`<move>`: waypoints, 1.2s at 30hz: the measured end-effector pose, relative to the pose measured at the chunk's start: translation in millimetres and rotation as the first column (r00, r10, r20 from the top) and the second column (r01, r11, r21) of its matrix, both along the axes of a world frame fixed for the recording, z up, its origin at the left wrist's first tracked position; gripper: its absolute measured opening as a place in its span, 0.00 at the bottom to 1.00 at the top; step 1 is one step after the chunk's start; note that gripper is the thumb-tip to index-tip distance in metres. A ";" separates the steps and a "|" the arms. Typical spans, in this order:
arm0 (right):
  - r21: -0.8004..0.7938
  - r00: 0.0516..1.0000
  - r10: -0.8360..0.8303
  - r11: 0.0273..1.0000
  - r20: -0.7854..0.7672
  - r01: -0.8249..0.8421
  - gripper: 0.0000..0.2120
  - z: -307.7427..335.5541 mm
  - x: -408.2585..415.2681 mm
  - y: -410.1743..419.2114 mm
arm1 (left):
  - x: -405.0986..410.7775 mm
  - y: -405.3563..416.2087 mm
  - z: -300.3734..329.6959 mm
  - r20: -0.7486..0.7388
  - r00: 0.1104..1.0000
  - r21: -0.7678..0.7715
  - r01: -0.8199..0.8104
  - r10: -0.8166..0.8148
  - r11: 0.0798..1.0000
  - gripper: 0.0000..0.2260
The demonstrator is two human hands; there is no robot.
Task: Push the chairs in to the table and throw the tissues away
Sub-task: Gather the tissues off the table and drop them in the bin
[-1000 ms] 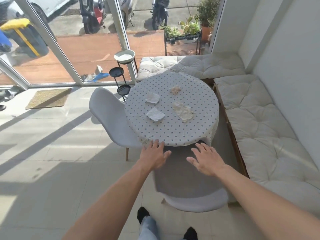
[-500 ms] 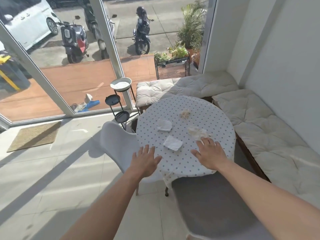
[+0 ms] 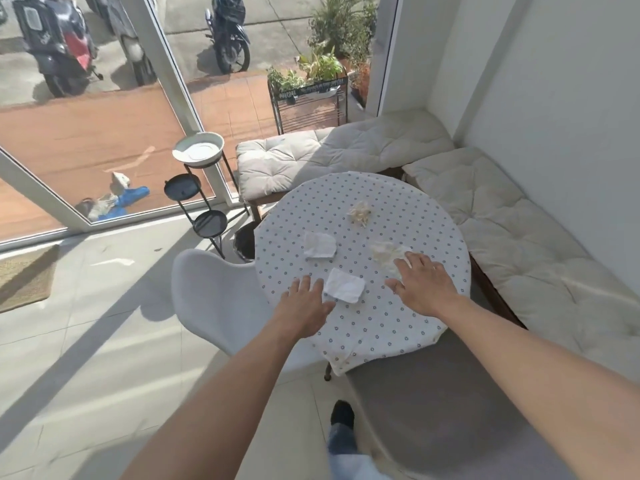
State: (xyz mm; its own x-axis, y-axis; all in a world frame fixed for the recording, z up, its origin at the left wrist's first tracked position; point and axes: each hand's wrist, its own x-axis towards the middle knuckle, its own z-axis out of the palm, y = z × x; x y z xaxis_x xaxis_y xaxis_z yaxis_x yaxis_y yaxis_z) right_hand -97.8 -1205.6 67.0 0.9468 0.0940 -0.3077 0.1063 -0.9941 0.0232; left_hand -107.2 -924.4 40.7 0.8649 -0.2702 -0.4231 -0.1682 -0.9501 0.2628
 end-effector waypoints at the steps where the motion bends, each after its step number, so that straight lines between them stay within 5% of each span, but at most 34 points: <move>1: 0.000 1.000 0.000 1.000 -0.006 0.000 0.31 -4.7 8.1 -0.1 | 6.7 -4.5 -4.8 -0.004 1.000 -0.002 0.015 -0.015 1.000 0.30; 20: 0.016 0.976 0.018 1.000 -0.215 -0.015 0.28 -116.1 125.6 -26.0 | 87.2 -76.6 -132.8 -0.066 0.956 0.081 0.291 -0.286 0.953 0.32; 28: 0.000 0.973 0.006 1.000 -0.232 -0.006 0.36 -141.4 132.9 -50.4 | 102.3 -74.9 -146.2 0.020 0.957 -0.058 0.290 -0.289 0.955 0.15; 36: 0.114 0.976 -0.082 0.988 -0.203 0.107 0.37 -154.5 137.4 -52.2 | 162.6 -63.4 -115.6 0.234 0.949 -0.185 0.258 -0.213 0.948 0.10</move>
